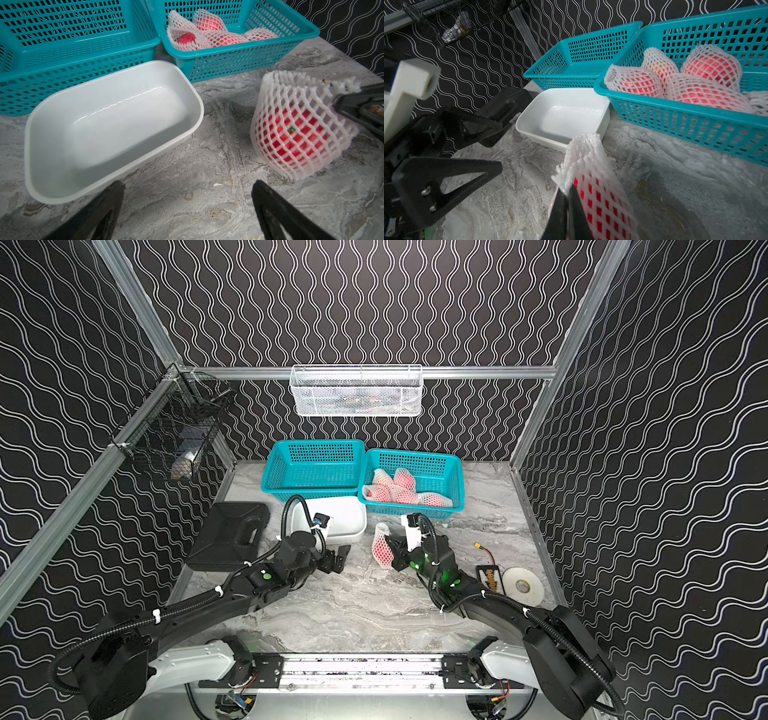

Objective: Remove foam nets from apples
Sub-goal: Remove the foam net from the apple.

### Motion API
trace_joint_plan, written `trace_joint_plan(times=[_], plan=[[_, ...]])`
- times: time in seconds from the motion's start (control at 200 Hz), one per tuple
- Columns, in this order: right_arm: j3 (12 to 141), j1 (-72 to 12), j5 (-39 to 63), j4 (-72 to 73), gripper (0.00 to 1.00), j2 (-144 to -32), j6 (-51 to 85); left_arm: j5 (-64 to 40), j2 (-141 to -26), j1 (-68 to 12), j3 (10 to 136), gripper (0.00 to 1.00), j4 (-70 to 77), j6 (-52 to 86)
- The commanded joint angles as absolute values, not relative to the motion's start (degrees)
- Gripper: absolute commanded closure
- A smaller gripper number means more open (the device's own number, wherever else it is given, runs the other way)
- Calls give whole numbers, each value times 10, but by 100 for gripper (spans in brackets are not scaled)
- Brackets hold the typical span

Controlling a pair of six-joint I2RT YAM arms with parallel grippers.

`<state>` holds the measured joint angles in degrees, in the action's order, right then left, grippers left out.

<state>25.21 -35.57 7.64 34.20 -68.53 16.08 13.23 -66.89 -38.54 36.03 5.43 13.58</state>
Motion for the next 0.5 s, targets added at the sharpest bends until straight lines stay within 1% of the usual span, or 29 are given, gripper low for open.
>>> trace_joint_plan(times=[0.0, 0.14, 0.29, 0.495], plan=[[260, -357, 74, 366, 96, -674, 161, 141, -655, -386, 349, 0, 85, 136], [256, -357, 74, 360, 96, -653, 155, 143, -648, -386, 342, 0, 92, 143], [250, -357, 69, 404, 96, -701, 146, 147, -653, -386, 340, 0, 91, 143], [241, -359, 71, 463, 96, -721, 159, 158, -656, -386, 333, 0, 100, 138]])
